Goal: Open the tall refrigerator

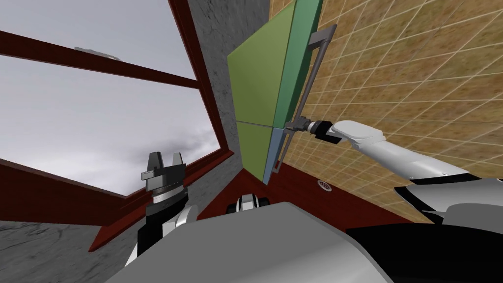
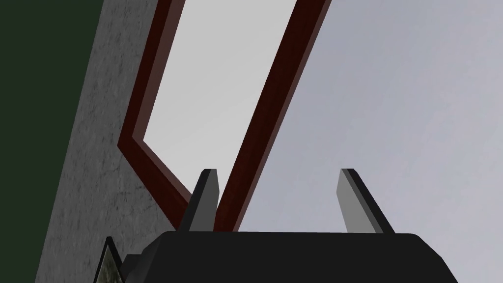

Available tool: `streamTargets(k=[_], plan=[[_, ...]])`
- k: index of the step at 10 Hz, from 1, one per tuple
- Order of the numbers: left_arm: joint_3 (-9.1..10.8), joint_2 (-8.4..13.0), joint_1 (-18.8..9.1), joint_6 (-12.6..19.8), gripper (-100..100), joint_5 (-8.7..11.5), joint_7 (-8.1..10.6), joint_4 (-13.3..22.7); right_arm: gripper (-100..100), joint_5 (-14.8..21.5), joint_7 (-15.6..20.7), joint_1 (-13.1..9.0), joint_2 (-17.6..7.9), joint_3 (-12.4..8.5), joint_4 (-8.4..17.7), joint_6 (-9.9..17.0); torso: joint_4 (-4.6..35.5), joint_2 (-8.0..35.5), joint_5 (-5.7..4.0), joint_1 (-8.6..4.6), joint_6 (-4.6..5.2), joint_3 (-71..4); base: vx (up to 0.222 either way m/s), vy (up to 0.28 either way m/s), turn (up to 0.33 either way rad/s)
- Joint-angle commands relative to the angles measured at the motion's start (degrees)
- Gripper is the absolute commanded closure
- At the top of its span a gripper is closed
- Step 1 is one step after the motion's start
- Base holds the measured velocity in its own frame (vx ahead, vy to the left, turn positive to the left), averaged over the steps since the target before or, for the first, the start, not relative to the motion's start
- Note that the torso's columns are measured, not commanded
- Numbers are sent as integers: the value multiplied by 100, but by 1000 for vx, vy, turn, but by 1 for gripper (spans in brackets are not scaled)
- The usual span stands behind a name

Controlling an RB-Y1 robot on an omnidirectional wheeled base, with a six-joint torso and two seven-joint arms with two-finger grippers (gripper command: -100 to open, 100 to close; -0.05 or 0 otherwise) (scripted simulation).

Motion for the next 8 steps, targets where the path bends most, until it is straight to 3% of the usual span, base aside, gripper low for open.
streamTargets(k=[1,2,3,4,7,8], plan=[[0,0,1,0,0,0,0,0,-100,17,49,-23,-71,-61,369,-19,4,2,4,-1,-1,0,-81,8,251],[0,0,0,0,0,0,0,0,-100,25,62,-39,-91,-65,505,-24,-1,-8,6,3,-16,-9,-82,14,221],[0,0,1,0,0,0,0,0,-100,-3,103,82,-37,-147,433,-98,4,-14,13,2,-10,-17,-35,1,29],[1,1,2,0,0,0,0,0,100,9,37,-7,-51,-56,232,-13,0,-10,8,4,1,-9,56,-21,-333],[2,1,4,-1,0,0,0,-1,100,-16,0,43,10,-42,-178,5,4,7,-1,-9,0,1,99,-7,-248],[2,1,4,-1,0,0,0,-1,100,-16,0,43,10,-42,-178,5,9,11,3,-14,4,1,58,-12,-70]])
